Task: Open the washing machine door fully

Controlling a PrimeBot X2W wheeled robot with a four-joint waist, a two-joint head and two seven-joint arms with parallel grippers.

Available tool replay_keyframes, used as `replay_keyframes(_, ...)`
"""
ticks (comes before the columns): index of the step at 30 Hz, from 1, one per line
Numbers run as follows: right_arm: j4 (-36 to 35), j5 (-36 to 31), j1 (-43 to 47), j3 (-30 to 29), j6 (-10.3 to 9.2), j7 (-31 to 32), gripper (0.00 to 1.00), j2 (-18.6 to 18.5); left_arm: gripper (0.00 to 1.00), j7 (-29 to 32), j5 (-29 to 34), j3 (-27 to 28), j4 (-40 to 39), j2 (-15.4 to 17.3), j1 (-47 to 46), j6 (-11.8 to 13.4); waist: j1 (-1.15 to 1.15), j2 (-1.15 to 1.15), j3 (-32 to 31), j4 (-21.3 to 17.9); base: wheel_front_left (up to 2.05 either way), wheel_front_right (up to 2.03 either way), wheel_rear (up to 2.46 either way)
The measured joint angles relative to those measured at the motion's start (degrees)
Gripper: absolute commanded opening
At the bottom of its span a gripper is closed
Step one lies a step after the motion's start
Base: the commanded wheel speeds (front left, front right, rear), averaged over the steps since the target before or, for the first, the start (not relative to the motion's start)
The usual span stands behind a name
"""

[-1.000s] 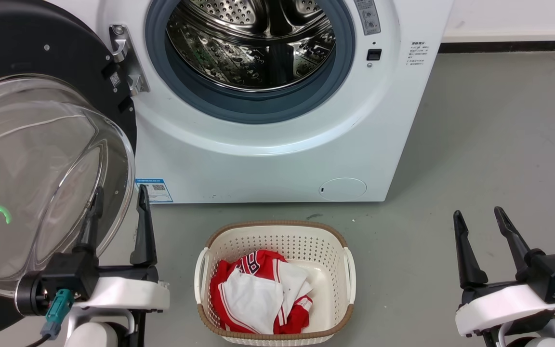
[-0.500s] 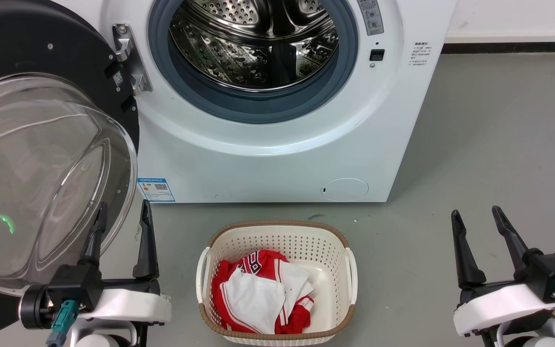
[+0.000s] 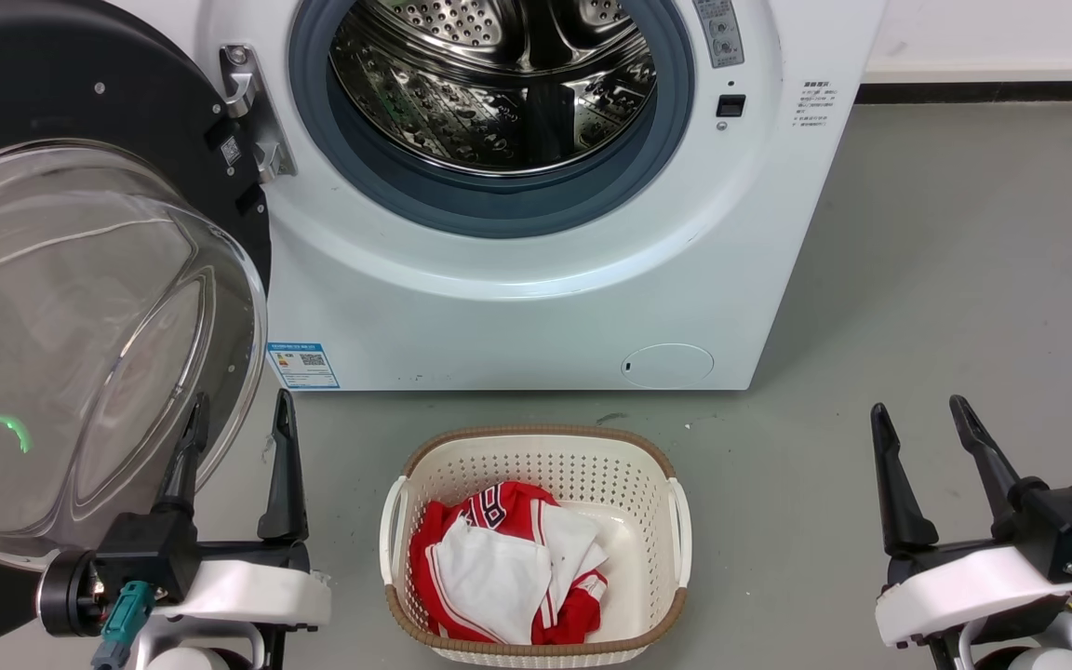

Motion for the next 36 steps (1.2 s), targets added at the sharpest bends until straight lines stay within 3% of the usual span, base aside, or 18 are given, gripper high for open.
replay_keyframes(4,0.2,0.12,-0.13,0.01,0.0,-0.05,1.0,0.0,1.0,0.0,0.35,0.26,0.15,-0.29,0.02,-0.27,0.0,0.0,-0.03,-0.01,0.0,0.0,0.0)
replay_keyframes(5,0.24,0.21,-0.13,0.0,0.0,-0.07,0.0,0.0,0.0,0.0,0.35,0.27,0.15,-0.38,0.02,-0.37,0.0,0.0,-0.03,-0.01,0.0,0.0,0.0)
replay_keyframes(10,2.26,1.81,1.2,0.24,0.0,0.04,0.0,0.02,0.0,0.9,-1.15,0.3,2.81,-0.91,0.71,-0.38,0.0,0.0,-0.07,0.0,0.0,0.0,0.0)
replay_keyframes(20,4.21,15.57,0.86,0.24,0.0,1.13,0.0,-0.36,0.0,3.97,-13.69,1.01,4.16,-0.94,0.68,-1.02,0.0,0.0,-0.31,0.04,0.0,0.0,0.0)
replay_keyframes(36,6.72,32.1,-0.43,0.19,0.0,2.9,0.0,-0.9,0.0,7.65,-29.27,1.44,5.69,-1.08,0.12,-1.63,0.0,0.0,-0.63,0.11,0.0,0.0,0.0)
